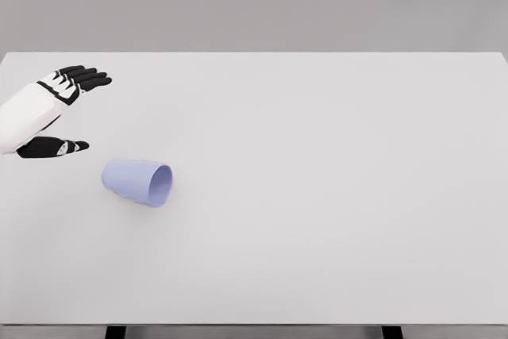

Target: Flip the cup with left arm and place it on the table

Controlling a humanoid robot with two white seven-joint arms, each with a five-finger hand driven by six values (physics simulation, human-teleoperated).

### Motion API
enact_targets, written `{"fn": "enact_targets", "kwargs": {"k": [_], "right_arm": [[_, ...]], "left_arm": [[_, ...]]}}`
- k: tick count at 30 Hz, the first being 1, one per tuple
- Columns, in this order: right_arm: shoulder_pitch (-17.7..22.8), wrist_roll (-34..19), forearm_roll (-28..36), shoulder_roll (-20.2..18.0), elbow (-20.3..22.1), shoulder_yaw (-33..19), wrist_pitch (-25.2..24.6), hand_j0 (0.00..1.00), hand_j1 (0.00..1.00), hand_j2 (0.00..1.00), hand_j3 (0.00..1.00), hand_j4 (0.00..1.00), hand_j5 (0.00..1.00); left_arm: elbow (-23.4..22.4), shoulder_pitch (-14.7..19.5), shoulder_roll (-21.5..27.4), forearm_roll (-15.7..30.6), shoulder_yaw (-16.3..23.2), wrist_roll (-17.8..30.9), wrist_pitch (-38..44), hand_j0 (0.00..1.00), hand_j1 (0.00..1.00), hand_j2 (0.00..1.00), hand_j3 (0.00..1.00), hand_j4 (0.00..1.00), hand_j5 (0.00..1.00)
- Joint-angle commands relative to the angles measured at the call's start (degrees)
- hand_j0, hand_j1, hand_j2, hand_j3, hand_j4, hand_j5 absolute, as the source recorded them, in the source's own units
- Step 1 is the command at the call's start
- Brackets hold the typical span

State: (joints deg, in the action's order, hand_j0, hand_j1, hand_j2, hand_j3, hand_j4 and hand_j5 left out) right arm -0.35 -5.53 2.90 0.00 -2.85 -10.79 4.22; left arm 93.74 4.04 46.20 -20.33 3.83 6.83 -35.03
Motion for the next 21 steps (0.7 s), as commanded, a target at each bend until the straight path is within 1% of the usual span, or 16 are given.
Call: {"fn": "enact_targets", "kwargs": {"k": [1, 3, 9, 12, 14, 15, 16, 18, 19, 20, 21], "right_arm": [[0.0, -0.01, 0.44, 0.0, 0.22, -0.46, 0.0, 1.0, 1.0, 1.0, 1.0, 1.0, 1.0], [0.09, -0.01, 0.26, 0.0, -0.4, 0.16, -0.08, 1.0, 1.0, 1.0, 1.0, 1.0, 1.0], [0.18, -0.01, 0.17, 0.0, -0.31, 0.07, -0.08, 1.0, 1.0, 1.0, 1.0, 1.0, 1.0], [0.26, -0.01, 0.17, 0.0, -0.22, 0.07, 0.0, 1.0, 1.0, 1.0, 1.0, 1.0, 1.0], [0.18, -0.01, 0.17, 0.0, -0.22, -0.02, -0.08, 1.0, 1.0, 1.0, 1.0, 1.0, 1.0], [0.18, -0.01, 0.17, 0.0, -0.22, -0.02, -0.08, 1.0, 1.0, 1.0, 1.0, 1.0, 1.0], [0.18, -0.01, 0.17, 0.0, -0.22, -0.02, -0.08, 1.0, 1.0, 1.0, 1.0, 1.0, 1.0], [0.18, -0.01, 0.17, 0.0, -0.22, -0.02, -0.08, 1.0, 1.0, 1.0, 1.0, 1.0, 1.0], [0.18, -0.01, 0.26, 0.0, -0.22, -0.02, 0.0, 1.0, 1.0, 1.0, 1.0, 1.0, 1.0], [0.18, -0.01, 0.17, 0.0, -0.22, -0.02, 0.0, 1.0, 1.0, 1.0, 1.0, 1.0, 1.0], [0.18, -0.01, 0.17, 0.0, -0.22, -0.02, 0.0, 1.0, 1.0, 1.0, 1.0, 1.0, 1.0]], "left_arm": [[0.04, 0.0, 0.03, 0.38, 0.04, -0.06, 0.03, 1.0, 1.0, 1.0, 1.0, 1.0, 1.0], [0.04, 0.0, 0.03, 0.38, 0.04, -0.06, 0.03, 1.0, 1.0, 1.0, 1.0, 1.0, 1.0], [0.04, 0.17, 0.03, 0.38, -0.22, -0.06, 0.03, 1.0, 1.0, 1.0, 1.0, 1.0, 1.0], [-0.04, 0.18, 0.03, 0.47, -1.8, -0.06, 0.03, 1.0, 1.0, 1.0, 1.0, 1.0, 1.0], [0.92, 0.79, 0.21, 1.17, -2.5, -0.33, 0.03, 1.0, 1.0, 1.0, 1.0, 1.0, 1.0], [0.84, 0.62, 0.03, 1.08, -5.14, -0.5, 0.03, 1.0, 1.0, 1.0, 1.0, 1.0, 1.0], [0.84, 0.61, -0.41, 1.08, -6.02, -0.42, 0.03, 1.0, 1.0, 1.0, 1.0, 1.0, 1.0], [0.84, 0.97, -0.67, 1.08, -6.46, 0.89, 0.03, 1.0, 1.0, 1.0, 1.0, 1.0, 1.0], [0.84, 1.05, 0.12, 1.69, -6.46, 3.62, 0.03, 1.0, 1.0, 1.0, 1.0, 1.0, 1.0], [1.01, 1.05, 0.56, 5.11, -6.99, 9.67, 0.03, 1.0, 1.0, 1.0, 1.0, 1.0, 1.0], [2.15, 1.05, 0.47, 10.65, -7.08, 20.56, 0.03, 1.0, 1.0, 1.0, 1.0, 1.0, 1.0]]}}
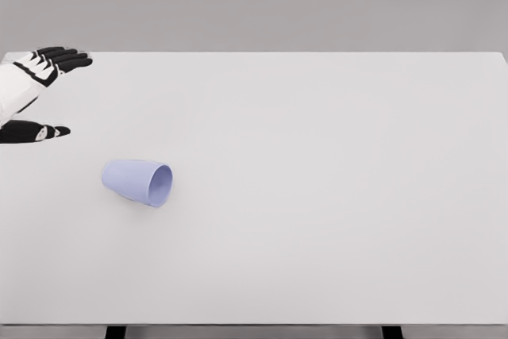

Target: Flip the cup with left arm and place it on the table

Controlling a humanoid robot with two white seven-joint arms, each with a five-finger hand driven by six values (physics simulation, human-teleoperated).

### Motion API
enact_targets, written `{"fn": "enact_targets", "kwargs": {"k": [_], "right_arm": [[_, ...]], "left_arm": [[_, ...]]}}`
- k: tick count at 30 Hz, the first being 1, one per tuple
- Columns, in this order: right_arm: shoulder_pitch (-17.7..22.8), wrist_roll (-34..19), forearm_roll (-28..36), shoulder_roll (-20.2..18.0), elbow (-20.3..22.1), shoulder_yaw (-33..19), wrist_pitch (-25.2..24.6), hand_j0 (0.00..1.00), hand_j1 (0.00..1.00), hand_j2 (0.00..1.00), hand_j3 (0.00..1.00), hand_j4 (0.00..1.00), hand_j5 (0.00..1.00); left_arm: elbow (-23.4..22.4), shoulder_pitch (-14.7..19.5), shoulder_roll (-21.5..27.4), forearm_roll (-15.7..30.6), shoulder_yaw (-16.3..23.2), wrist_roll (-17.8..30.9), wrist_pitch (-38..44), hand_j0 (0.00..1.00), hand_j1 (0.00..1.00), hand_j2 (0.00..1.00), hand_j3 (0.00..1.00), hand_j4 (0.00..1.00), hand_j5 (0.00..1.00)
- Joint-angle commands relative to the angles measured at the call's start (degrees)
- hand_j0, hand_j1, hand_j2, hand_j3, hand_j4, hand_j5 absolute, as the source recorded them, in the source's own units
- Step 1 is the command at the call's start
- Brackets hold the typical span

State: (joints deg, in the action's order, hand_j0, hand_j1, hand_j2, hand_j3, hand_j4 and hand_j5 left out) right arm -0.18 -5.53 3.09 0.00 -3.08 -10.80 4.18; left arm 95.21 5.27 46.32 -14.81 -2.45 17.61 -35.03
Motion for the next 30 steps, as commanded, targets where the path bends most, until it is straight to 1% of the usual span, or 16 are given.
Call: {"fn": "enact_targets", "kwargs": {"k": [1, 2, 3, 4, 5, 7, 9, 15, 17, 18, 20, 23, 24, 26, 28, 30], "right_arm": [[0.0, -0.01, 0.07, 0.0, 0.01, -0.01, -0.05, 1.0, 1.0, 1.0, 1.0, 1.0, 1.0], [0.09, -0.01, -0.01, 0.0, 0.01, -0.01, 0.04, 1.0, 1.0, 1.0, 1.0, 1.0, 1.0], [0.0, -0.01, -0.01, 0.0, 0.01, -0.01, 0.03, 1.0, 1.0, 1.0, 1.0, 1.0, 1.0], [0.0, -0.01, -0.01, 0.0, 0.01, -0.01, 0.03, 1.0, 1.0, 1.0, 1.0, 1.0, 1.0], [0.09, -0.01, -0.01, 0.0, 0.01, -0.01, -0.05, 1.0, 1.0, 1.0, 1.0, 1.0, 1.0], [0.0, -0.01, -0.01, 0.0, 0.01, -0.01, 0.03, 1.0, 1.0, 1.0, 1.0, 1.0, 1.0], [0.09, -0.01, -0.01, 0.0, 0.01, -0.01, 0.03, 1.0, 1.0, 1.0, 1.0, 1.0, 1.0], [0.0, 0.08, -0.01, 0.0, 0.01, -0.01, -0.05, 1.0, 1.0, 1.0, 1.0, 1.0, 1.0], [0.0, -0.01, 0.07, 0.0, 0.01, -0.01, -0.05, 1.0, 1.0, 1.0, 1.0, 1.0, 1.0], [0.0, -0.01, -0.01, 0.0, 0.01, -0.01, -0.05, 1.0, 1.0, 1.0, 1.0, 1.0, 1.0], [0.0, -0.01, -0.01, 0.0, 0.01, -0.01, -0.05, 1.0, 1.0, 1.0, 1.0, 1.0, 1.0], [0.0, -0.01, 0.07, 0.0, 0.01, -0.01, -0.05, 1.0, 1.0, 1.0, 1.0, 1.0, 1.0], [0.0, -0.01, -0.01, 0.0, 0.01, 0.08, 0.04, 1.0, 1.0, 1.0, 1.0, 1.0, 1.0], [0.09, -0.01, -0.01, 0.0, 0.01, -0.01, 0.04, 1.0, 1.0, 1.0, 1.0, 1.0, 1.0], [0.0, -0.01, 0.07, 0.0, 0.01, -0.01, 0.03, 1.0, 1.0, 1.0, 1.0, 1.0, 1.0], [0.0, -0.01, 0.07, 0.0, -0.08, -0.01, -0.05, 1.0, 1.0, 1.0, 1.0, 1.0, 1.0]], "left_arm": [[2.35, 0.0, 0.18, 9.96, -0.63, 17.39, 0.03, 1.0, 1.0, 1.0, 1.0, 1.0, 1.0], [3.58, 0.52, 0.26, 15.51, -0.72, 17.39, 0.03, 1.0, 1.0, 1.0, 1.0, 1.0, 1.0], [3.67, 1.84, 0.44, 17.71, -0.54, 17.39, 0.03, 1.0, 1.0, 1.0, 1.0, 1.0, 1.0], [3.85, 3.34, 0.27, 18.06, -0.28, 17.39, 0.03, 1.0, 1.0, 1.0, 1.0, 1.0, 1.0], [4.02, 2.73, 0.53, 18.86, -0.02, 17.39, 0.03, 1.0, 1.0, 1.0, 1.0, 1.0, 1.0], [4.99, 2.29, 0.62, 18.16, 1.74, 17.39, 0.03, 1.0, 1.0, 1.0, 1.0, 1.0, 1.0], [5.78, 1.67, 1.32, 15.34, 4.9, 17.39, 0.93, 1.0, 1.0, 1.0, 1.0, 1.0, 1.0], [6.13, -0.35, 1.15, 15.17, 5.52, 17.39, 10.24, 1.0, 1.0, 1.0, 1.0, 1.0, 1.0], [6.22, -1.93, 1.06, 15.25, 5.61, 17.39, 17.27, 1.0, 1.0, 1.0, 1.0, 1.0, 1.0], [6.22, -2.11, 0.88, 15.25, 5.61, 17.39, 18.33, 1.0, 1.0, 1.0, 1.0, 1.0, 1.0], [6.31, -3.34, 0.62, 15.25, 5.96, 17.39, 18.77, 1.0, 1.0, 1.0, 1.0, 1.0, 1.0], [6.31, -3.78, 0.0, 14.99, 6.05, 17.39, 18.86, 1.0, 1.0, 1.0, 1.0, 1.0, 1.0], [6.31, -3.78, -0.09, 14.38, 6.66, 17.39, 18.77, 1.0, 1.0, 1.0, 1.0, 1.0, 1.0], [6.31, -3.43, -0.17, 14.11, 9.74, 17.39, 18.69, 1.0, 1.0, 1.0, 1.0, 1.0, 1.0], [6.31, -3.51, -0.17, 14.11, 10.27, 17.39, 18.77, 1.0, 1.0, 1.0, 1.0, 1.0, 1.0], [6.22, -3.08, -1.14, 11.22, 11.41, 17.39, 18.86, 1.0, 1.0, 1.0, 1.0, 1.0, 1.0]]}}
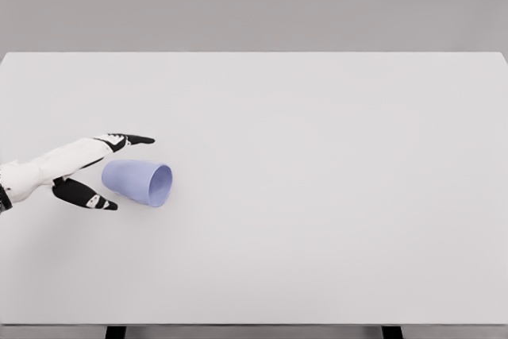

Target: Flip the cup with left arm and place it on the table

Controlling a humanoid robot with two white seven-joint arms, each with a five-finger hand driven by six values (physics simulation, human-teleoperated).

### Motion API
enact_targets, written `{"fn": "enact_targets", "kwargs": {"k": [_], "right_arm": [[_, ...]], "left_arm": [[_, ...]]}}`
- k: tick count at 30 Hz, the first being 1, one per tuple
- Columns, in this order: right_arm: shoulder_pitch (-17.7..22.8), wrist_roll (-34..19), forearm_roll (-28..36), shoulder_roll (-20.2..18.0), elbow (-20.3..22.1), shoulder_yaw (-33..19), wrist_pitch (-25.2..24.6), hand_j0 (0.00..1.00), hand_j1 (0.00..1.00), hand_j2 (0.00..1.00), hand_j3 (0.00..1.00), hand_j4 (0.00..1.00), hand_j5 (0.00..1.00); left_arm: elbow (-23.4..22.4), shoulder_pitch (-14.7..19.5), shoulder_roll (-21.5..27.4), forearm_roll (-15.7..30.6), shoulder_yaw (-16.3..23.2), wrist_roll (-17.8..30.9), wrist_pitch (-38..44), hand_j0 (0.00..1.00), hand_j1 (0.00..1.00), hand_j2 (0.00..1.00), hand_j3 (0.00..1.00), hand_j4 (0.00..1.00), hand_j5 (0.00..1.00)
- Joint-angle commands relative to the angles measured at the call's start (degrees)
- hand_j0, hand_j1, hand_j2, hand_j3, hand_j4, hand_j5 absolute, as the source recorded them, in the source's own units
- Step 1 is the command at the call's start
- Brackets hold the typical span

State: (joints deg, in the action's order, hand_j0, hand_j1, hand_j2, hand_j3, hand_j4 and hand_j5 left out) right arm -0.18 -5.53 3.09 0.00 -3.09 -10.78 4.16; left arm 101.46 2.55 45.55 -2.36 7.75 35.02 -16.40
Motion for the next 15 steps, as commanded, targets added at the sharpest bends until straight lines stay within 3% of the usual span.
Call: {"fn": "enact_targets", "kwargs": {"k": [1, 3, 15], "right_arm": [[0.0, -0.01, 0.08, 0.0, 0.02, -0.03, -0.03, 1.0, 1.0, 1.0, 1.0, 1.0, 1.0], [0.0, -0.01, 0.08, 0.0, 0.02, -0.03, -0.03, 1.0, 1.0, 1.0, 1.0, 1.0, 1.0], [0.0, -0.01, -0.01, 0.0, 0.02, -0.03, -0.03, 1.0, 1.0, 1.0, 1.0, 1.0, 1.0]], "left_arm": [[-0.04, 0.09, -2.83, -3.0, 1.21, -0.02, 0.23, 1.0, 1.0, 1.0, 1.0, 1.0, 1.0], [-0.04, 0.18, -4.59, -5.55, 1.21, -0.02, 2.15, 1.0, 1.0, 1.0, 1.0, 1.0, 1.0], [-0.13, 0.97, -6.88, -8.63, 1.21, -0.02, 4.53, 1.0, 1.0, 1.0, 1.0, 1.0, 1.0]]}}
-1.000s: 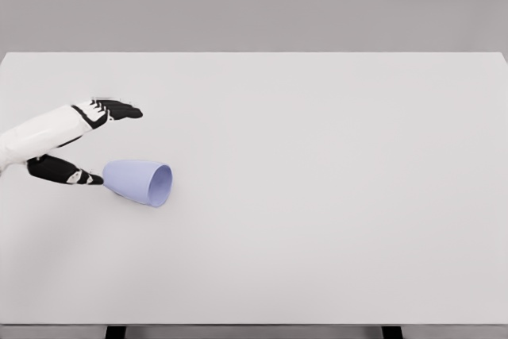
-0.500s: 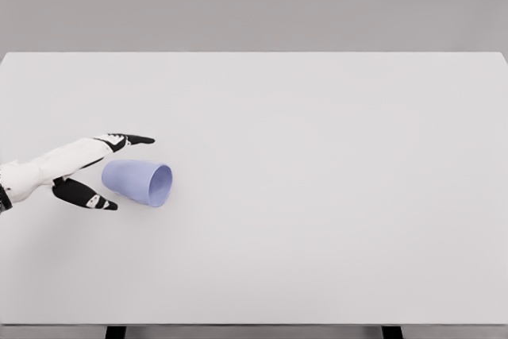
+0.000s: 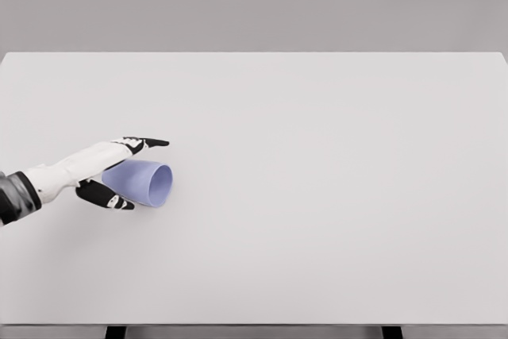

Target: Flip the cup with left arm and place it on the table

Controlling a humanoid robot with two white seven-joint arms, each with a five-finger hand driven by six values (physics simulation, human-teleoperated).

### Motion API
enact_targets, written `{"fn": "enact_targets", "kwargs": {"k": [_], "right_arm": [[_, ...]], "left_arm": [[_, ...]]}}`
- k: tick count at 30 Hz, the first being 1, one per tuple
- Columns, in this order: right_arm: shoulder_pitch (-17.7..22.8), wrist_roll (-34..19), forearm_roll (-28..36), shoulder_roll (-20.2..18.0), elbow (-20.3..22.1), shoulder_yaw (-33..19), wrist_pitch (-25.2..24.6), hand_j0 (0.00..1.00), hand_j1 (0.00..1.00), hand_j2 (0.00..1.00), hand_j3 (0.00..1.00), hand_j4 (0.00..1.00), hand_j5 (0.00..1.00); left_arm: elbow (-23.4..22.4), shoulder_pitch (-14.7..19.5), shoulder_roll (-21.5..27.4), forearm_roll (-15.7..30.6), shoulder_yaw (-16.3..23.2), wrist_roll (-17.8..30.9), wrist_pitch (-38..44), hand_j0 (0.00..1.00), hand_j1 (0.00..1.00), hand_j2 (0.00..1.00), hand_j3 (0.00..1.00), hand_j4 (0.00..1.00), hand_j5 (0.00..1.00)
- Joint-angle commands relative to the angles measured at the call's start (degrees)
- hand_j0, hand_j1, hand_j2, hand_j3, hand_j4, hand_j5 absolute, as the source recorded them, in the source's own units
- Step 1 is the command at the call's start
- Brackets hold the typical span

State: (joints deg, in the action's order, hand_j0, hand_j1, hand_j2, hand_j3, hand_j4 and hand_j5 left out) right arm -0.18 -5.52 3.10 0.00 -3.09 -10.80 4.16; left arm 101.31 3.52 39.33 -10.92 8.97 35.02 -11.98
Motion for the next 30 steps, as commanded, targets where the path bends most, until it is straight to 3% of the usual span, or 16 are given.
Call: {"fn": "enact_targets", "kwargs": {"k": [1, 24, 27, 30], "right_arm": [[0.0, -0.02, 0.06, 0.0, 0.01, -0.01, -0.03, 1.0, 1.0, 1.0, 1.0, 1.0, 1.0], [0.0, -0.02, 0.06, 0.0, 0.01, 0.08, -0.03, 1.0, 1.0, 1.0, 1.0, 1.0, 1.0], [0.09, -0.02, -0.03, 0.0, -0.08, -0.01, 0.06, 1.0, 1.0, 1.0, 1.0, 1.0, 1.0], [0.09, -0.02, -0.03, 0.0, 0.01, -0.01, 0.06, 1.0, 1.0, 1.0, 1.0, 1.0, 1.0]], "left_arm": [[0.02, 0.0, -0.74, -0.07, 0.08, -0.02, 0.11, 1.0, 1.0, 1.0, 1.0, 1.0, 1.0], [-0.33, 0.53, -1.53, -3.5, 2.89, -0.02, 3.45, 1.0, 1.0, 1.0, 1.0, 1.0, 1.0], [-0.24, 0.44, -1.36, -3.41, 2.89, -0.02, 3.45, 0.92, 0.92, 0.92, 0.92, 0.92, 0.92], [-0.33, 0.44, -1.27, -3.41, 2.89, -0.02, 3.45, 0.74, 0.74, 0.74, 0.74, 0.74, 0.74]]}}
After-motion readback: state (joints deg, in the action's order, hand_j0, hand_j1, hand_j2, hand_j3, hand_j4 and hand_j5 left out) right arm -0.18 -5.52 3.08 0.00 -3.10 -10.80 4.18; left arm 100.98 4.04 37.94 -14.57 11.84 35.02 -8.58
